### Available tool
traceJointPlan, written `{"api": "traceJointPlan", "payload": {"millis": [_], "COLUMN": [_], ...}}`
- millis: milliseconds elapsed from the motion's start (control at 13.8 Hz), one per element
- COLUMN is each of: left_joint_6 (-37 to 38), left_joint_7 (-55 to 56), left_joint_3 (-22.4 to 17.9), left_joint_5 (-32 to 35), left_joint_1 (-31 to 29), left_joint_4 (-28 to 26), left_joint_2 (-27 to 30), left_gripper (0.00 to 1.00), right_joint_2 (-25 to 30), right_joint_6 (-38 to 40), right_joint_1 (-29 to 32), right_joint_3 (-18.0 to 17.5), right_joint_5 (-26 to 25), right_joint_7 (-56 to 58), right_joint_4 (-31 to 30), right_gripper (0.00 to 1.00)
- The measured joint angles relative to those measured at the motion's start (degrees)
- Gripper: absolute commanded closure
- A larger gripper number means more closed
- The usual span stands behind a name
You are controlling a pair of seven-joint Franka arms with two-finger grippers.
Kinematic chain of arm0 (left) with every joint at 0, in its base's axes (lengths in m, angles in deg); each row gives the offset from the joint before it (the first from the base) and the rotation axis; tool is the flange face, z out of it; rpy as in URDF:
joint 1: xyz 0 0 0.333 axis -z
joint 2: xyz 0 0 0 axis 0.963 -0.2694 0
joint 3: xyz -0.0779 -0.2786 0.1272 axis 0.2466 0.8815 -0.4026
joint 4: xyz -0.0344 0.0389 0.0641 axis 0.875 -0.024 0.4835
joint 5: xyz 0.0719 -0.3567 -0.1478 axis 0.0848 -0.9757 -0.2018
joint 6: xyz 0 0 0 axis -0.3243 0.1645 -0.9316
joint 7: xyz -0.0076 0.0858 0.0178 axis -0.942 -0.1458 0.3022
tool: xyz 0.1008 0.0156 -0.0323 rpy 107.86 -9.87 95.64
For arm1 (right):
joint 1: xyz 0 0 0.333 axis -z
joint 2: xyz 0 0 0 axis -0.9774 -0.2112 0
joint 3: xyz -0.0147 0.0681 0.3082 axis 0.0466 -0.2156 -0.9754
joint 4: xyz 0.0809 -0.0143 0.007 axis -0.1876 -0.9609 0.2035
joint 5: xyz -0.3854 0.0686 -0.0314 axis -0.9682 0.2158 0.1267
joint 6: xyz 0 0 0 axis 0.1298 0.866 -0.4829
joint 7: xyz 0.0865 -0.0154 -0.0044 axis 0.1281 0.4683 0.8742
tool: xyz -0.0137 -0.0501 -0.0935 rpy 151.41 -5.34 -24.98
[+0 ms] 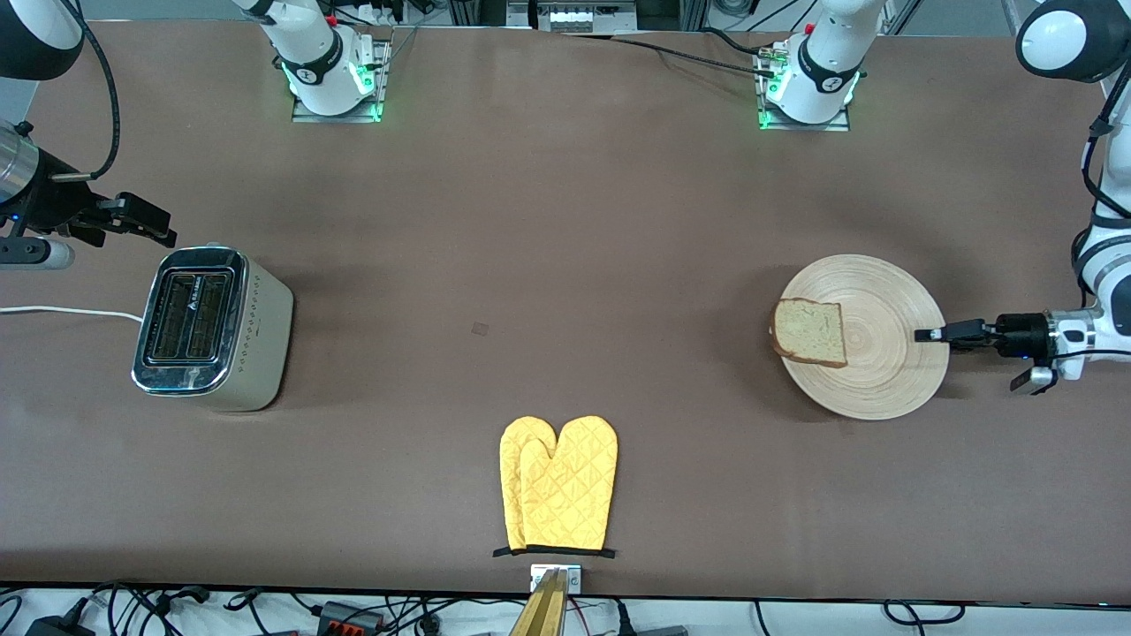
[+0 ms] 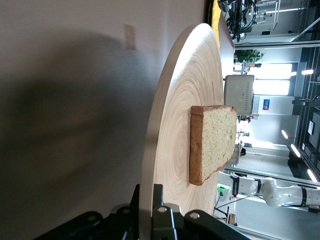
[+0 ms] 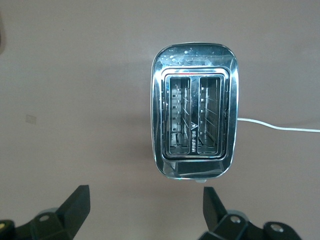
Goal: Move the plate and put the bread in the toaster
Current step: 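Slide the wooden plate with the left gripper toward the toaster, then push the plate further with the left gripper while the right gripper reaches the bread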
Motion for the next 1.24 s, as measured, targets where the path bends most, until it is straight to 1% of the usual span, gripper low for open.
{"api": "traceJointPlan", "payload": {"millis": [73, 218, 291, 363, 509, 581, 727, 872, 945, 1163, 1235], "left_joint_6": [-0.5, -4.1, -7.2, -11.3, -20.3, -23.1, -25.0, -26.4, -28.9, -40.2, -43.6], "left_joint_7": [1.8, 5.9, 7.1, 7.8, 9.0, 9.4, 9.3, 8.6, 7.8, 7.3, 7.3], "left_joint_3": [0.5, 0.8, 0.9, 1.7, 6.1, 8.2, 11.1, 13.7, 15.7, 23.8, 25.8], "left_joint_5": [0.0, -0.1, -0.2, -1.0, -5.2, -7.0, -9.8, -15.6, -17.8, -21.8, -22.9], "left_joint_1": [1.6, 5.7, 7.5, 8.7, 9.3, 9.4, 9.4, 9.4, 9.4, 10.1, 10.9], "left_joint_4": [0.1, -0.4, -2.1, -5.3, -14.8, -19.2, -25.4, -29.6, -31.2, -34.1, -34.7], "left_joint_2": [0.4, 2.6, 4.3, 6.3, 11.2, 13.5, 16.6, 17.5, 17.5, 17.5, 17.3], "left_gripper": [0.99, 0.99, 0.99, 0.99, 0.99, 0.99, 0.99, 0.99, 0.99, 0.99, 0.99], "right_joint_2": [0.0, -0.1, -0.3, -0.6, -1.8, -2.7, -4.6, -5.8, -5.8, -5.6, -5.5], "right_joint_6": [0.0, 0.0, 0.0, -0.1, -0.9, -1.2, -1.7, -2.0, -2.1, -2.2, -2.4], "right_joint_1": [-0.1, -0.9, -1.5, -2.1, -2.8, -3.1, -3.7, -4.2, -4.2, -3.9, -3.6], "right_joint_3": [0.0, -0.1, -0.1, -0.2, -0.2, -0.2, -0.2, -0.2, -0.2, 0.4, 0.5], "right_joint_5": [0.0, 0.0, 0.0, 0.0, 0.0, 0.0, 0.0, 0.0, 0.0, 0.0, -0.1], "right_joint_7": [0.0, 0.0, 0.0, -0.1, -0.1, -0.1, -0.1, -0.1, -0.1, -0.1, -0.1], "right_joint_4": [0.0, -0.1, -0.2, -0.3, -0.4, -0.4, -0.4, -0.4, -0.4, -0.2, -0.2], "right_gripper": [0.00, 0.00, 0.00, 0.00, 0.00, 0.00, 0.00, 0.00, 0.00, 0.00, 0.00]}}
